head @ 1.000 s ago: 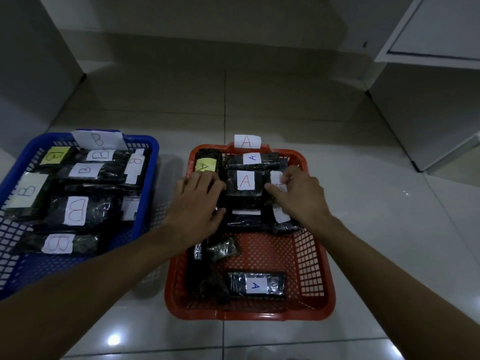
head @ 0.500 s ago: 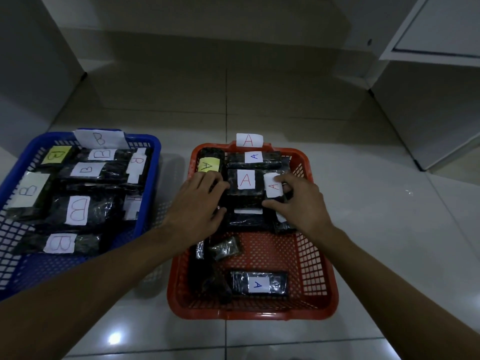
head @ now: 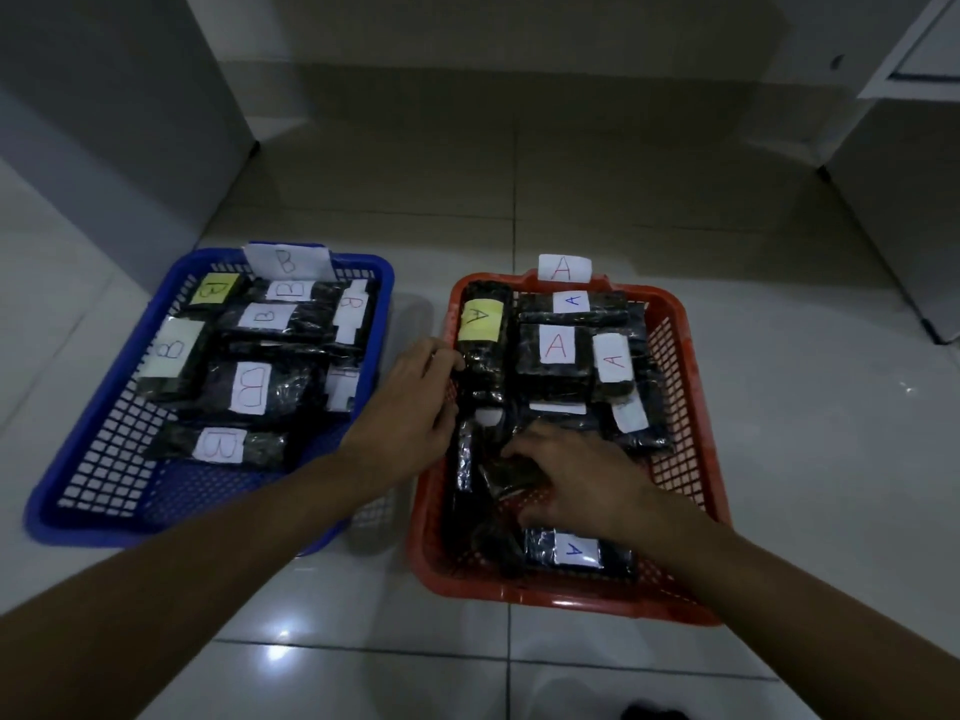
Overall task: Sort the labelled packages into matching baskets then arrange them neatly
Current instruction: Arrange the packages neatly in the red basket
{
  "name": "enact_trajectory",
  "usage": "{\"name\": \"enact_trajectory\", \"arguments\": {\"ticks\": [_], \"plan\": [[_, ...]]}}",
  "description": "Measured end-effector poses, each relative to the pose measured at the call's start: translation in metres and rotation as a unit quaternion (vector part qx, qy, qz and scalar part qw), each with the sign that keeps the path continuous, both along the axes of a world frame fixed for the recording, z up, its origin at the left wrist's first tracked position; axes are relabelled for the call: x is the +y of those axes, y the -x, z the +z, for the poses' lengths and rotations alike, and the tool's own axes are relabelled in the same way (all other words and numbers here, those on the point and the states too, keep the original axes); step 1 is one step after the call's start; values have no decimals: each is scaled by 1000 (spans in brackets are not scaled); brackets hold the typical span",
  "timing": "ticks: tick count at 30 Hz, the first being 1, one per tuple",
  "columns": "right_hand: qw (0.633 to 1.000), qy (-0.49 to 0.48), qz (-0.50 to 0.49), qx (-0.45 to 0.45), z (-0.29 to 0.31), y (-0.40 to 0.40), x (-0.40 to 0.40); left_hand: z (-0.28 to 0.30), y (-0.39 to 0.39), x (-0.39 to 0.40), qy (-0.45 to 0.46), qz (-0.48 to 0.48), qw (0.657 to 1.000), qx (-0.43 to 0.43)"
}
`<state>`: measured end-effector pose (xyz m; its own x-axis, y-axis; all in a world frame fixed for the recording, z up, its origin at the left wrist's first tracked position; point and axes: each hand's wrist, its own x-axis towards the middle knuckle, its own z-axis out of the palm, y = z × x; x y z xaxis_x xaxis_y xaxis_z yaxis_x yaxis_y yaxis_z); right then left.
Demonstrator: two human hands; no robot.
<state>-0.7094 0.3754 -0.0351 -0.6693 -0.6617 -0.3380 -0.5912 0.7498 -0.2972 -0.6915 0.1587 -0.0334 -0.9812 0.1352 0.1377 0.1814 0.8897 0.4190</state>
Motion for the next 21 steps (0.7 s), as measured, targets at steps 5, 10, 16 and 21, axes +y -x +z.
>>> {"name": "enact_trajectory", "arguments": {"ticks": [5,10,16,21], "plan": [[996,-13,19,83,-12,2,-6,0,-2,-3,4,-8,1000,-11],[987,140,-74,10,3,-3,8,-2,-4,-2,31,-11,999,-18],[929,291,-211,86,23,11,50,-3,-4,1,128,-41,990,41],[901,259,-280,206,40,39,82,7,14,30,143,-115,979,87]]}}
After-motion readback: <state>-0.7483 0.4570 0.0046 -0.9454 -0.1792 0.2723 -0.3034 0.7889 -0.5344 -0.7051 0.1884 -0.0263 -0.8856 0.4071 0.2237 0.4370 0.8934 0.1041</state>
